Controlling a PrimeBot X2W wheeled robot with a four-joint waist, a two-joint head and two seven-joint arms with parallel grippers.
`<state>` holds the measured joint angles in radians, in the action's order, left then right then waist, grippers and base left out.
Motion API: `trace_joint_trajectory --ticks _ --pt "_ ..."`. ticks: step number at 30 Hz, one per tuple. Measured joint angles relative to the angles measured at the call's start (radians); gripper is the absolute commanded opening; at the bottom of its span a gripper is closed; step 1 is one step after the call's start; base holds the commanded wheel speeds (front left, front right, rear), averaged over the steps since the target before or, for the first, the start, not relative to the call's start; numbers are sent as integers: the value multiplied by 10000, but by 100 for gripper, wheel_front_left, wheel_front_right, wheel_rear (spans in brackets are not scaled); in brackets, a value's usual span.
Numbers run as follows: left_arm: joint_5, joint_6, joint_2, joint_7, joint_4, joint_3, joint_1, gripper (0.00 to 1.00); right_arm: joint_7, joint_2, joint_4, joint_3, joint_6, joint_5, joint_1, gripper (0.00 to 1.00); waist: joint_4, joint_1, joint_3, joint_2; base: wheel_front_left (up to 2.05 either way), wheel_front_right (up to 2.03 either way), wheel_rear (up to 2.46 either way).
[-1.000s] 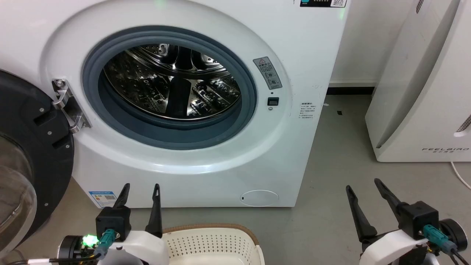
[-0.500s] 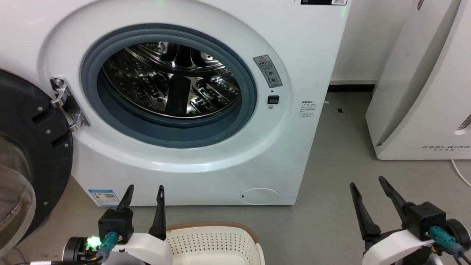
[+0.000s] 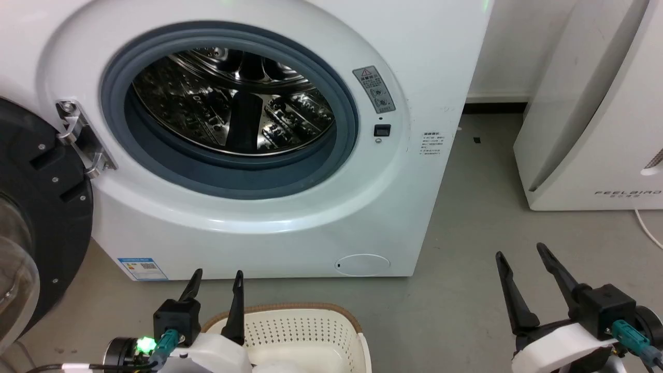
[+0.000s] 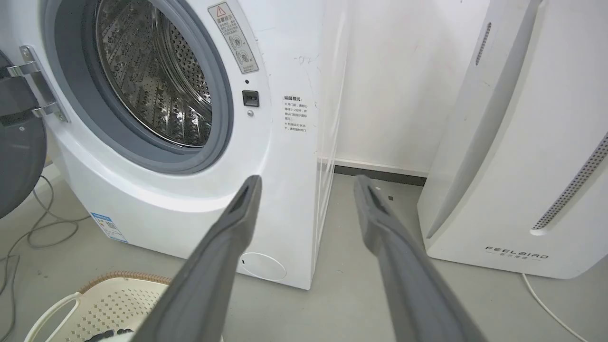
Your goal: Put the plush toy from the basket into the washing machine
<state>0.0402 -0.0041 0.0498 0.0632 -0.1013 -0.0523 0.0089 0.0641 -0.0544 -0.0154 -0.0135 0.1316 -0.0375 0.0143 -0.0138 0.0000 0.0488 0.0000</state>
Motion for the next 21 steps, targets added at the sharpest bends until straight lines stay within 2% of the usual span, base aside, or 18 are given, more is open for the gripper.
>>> trace_joint_trajectory --ticks 21 --pt "176 -431 274 474 -2646 -719 -1631 100 451 0 -201 21 0 -77 -512 100 -286 0 1543 0 0 0 0"
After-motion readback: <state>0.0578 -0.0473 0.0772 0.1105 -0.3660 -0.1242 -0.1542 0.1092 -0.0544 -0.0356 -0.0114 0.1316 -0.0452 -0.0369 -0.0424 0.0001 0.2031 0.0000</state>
